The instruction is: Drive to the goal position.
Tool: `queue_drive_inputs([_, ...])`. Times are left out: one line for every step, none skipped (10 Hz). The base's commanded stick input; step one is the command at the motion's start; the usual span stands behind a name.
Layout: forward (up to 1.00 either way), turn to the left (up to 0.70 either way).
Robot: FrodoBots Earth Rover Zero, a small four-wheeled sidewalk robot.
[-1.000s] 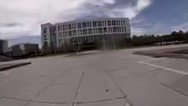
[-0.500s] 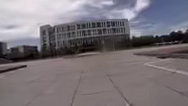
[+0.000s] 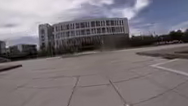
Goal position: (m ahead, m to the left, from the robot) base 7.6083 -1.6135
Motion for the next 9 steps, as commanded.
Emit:
queue_drive_inputs([1.00,0.00])
queue_drive_inputs([1.00,0.00])
queue_drive_inputs([1.00,0.00])
queue_drive_inputs([1.00,0.00])
queue_drive_inputs([1.00,0.00])
queue_drive_inputs([1.00,0.00])
queue_drive_inputs([1.00,0.00])
queue_drive_inputs([1.00,0.00])
queue_drive_inputs([1.00,0.00])
